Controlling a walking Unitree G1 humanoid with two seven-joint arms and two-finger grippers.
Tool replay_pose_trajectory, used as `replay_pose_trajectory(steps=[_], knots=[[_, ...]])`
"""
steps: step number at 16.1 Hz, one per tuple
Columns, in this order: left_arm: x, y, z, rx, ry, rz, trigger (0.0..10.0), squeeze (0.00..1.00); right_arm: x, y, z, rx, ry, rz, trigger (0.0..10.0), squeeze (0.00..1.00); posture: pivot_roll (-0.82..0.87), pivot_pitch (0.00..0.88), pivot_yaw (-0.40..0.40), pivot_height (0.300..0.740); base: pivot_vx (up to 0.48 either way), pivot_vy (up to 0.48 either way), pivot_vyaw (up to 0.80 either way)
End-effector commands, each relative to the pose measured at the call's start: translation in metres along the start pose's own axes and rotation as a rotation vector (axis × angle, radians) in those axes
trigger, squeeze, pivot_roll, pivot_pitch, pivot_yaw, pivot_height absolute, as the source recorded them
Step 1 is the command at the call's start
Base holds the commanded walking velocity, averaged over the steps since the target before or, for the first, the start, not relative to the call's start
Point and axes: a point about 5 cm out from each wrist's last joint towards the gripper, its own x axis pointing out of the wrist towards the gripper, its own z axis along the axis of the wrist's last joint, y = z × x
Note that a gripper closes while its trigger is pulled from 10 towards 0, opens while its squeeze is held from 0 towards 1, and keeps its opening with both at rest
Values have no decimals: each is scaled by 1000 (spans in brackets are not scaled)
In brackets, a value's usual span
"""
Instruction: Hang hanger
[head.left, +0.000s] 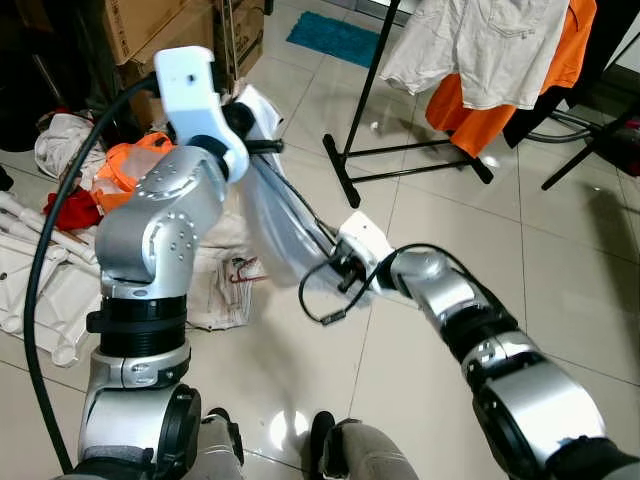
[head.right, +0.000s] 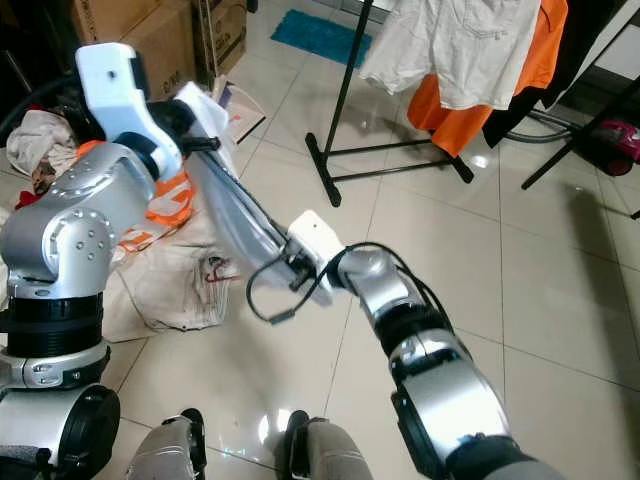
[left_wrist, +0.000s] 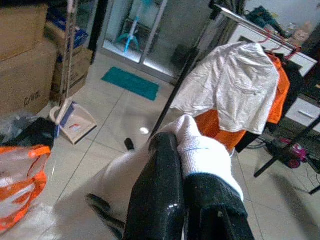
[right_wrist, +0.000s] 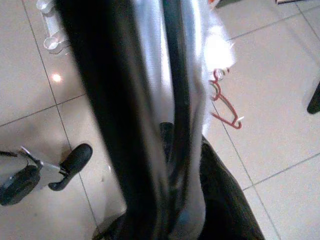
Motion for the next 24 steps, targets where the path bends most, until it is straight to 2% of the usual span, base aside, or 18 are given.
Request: replay_pose_trajectory(steps=[1, 4, 6, 7, 8, 10, 11, 12, 15, 16, 17, 20, 22, 24], knots=[[-3, -13, 9, 37, -28, -54, 10000, 0, -3, -4, -10, 64, 26, -9, 0, 0, -47, 208, -186, 740, 0, 0, 0], [-4, -37, 19, 50, -66, -134, 10000, 0, -1, -2, -9, 94, 30, -2, 0, 0, -41, 209, -190, 740, 0, 0, 0], [-1, -53, 20, 92, -78, -174, 10000, 0, 2, 2, -9, 88, 39, 15, 0, 0, -41, 209, -190, 740, 0, 0, 0], [0, -53, 20, 105, -79, -171, 10000, 0, 2, 3, -9, 88, 39, 17, 0, 0, -41, 209, -190, 740, 0, 0, 0], [2, -46, 18, 120, -75, -140, 10000, 0, 2, 2, -8, 89, 34, 17, 0, 0, -40, 209, -189, 740, 0, 0, 0], [5, -17, 11, 148, -51, -26, 10000, 0, -1, 0, -3, 82, -4, 39, 0, 0, -42, 213, -189, 740, 0, 0, 0], [6, -8, 8, 153, -41, 6, 10000, 0, -2, 0, -1, 86, -20, 52, 0, 0, -42, 213, -189, 740, 0, 0, 0], [6, 11, 0, 160, -17, 77, 10000, 0, -6, 0, 4, 76, -54, 80, 0, 0, -38, 213, -192, 740, 0, 0, 0], [6, 28, -9, 165, 10, 138, 10000, 0, -14, -1, 12, 55, -100, 113, 0, 0, -38, 213, -192, 740, 0, 0, 0], [6, 45, -20, 156, 32, 187, 10000, 0, -24, -3, 17, 37, -141, 143, 0, 0, -36, 202, -193, 740, 0, 0, 0], [6, 54, -23, 163, 32, 217, 10000, 0, -30, -2, 20, 44, -168, 164, 0, 0, -38, 197, -190, 740, 0, 0, 0], [3, 74, -28, 138, 33, 279, 10000, 0, -36, -4, 14, 60, -161, 161, 0, 0, -41, 184, -182, 740, 0, 0, 0], [2, 79, -28, 111, 26, 289, 10000, 0, -36, -6, 9, 65, -143, 141, 0, 0, -39, 182, -180, 740, 0, 0, 0], [-4, 85, -18, 16, -34, 293, 10000, 0, -34, -13, -1, 76, -102, 46, 0, 0, -31, 179, -177, 740, 0, 0, 0]])
